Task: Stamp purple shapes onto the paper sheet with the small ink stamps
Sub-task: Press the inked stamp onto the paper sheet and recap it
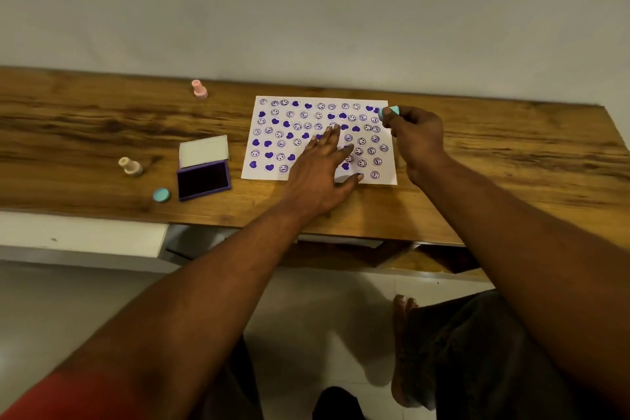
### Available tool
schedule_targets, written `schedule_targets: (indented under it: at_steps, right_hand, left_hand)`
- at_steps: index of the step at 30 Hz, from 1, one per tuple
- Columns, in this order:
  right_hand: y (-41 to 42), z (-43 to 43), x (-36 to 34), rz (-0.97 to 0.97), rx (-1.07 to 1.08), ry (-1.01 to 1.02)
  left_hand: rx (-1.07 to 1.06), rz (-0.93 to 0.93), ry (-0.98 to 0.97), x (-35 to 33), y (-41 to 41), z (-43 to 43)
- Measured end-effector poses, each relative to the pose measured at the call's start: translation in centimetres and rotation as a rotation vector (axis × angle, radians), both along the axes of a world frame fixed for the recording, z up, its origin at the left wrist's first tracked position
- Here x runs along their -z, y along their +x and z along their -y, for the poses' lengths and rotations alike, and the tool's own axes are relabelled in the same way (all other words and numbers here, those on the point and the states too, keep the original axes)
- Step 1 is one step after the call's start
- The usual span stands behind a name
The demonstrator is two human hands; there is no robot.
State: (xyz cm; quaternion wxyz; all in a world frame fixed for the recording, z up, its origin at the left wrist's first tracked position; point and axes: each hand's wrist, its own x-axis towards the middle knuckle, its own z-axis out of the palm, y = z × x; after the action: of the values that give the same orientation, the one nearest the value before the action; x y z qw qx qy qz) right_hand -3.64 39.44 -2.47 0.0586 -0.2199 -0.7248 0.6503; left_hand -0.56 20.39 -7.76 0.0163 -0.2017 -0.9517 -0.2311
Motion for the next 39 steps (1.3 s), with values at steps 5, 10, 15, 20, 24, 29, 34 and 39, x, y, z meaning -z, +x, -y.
schedule_targets:
  at_steps: [5, 10, 15, 20, 24, 29, 34, 39]
  right_hand:
    - [-1.1, 4.3, -0.6, -0.033, -0.087, 0.057]
    - [-1.7, 9.9, 0.1, -0.031, -0.215, 0.159]
    - [-1.1, 16.7, 0.4, -0.065, -0.405, 0.271]
    - [0.0, 23.3, 0.8, -0.098, -0.593, 0.332]
    - [1.0, 27.4, 0.6, -0.209, -0.727, 0.437]
    - [1.7, 30.8, 0.3, -0.356, -0.916, 0.638]
    - [1.8, 32.2, 0.6, -0.404, -1.084, 0.774]
    - [1.8, 32.6, 0.4, -0.414, -1.158, 0.883]
  left_hand:
    - [-0.089, -0.046, 0.073, -1.8, 0.8, 4.0]
    - [-0.238, -0.08, 0.06, -2.9, 2.1, 10.3]
    - [-0.375, -0.136, 0.034, -3.3, 4.2, 16.8]
    - [-0.492, -0.122, -0.011, -2.7, 7.3, 22.4]
    - [-0.629, -0.162, 0.035, -3.2, 7.7, 25.6]
    - [-0.7, -0.12, 0.025, -3.2, 7.8, 29.3]
    - [-0.71, 0.017, 0.029, -1.5, 7.7, 30.6]
    - [-0.692, -0.009, -0.011, -1.0, 7.1, 30.0]
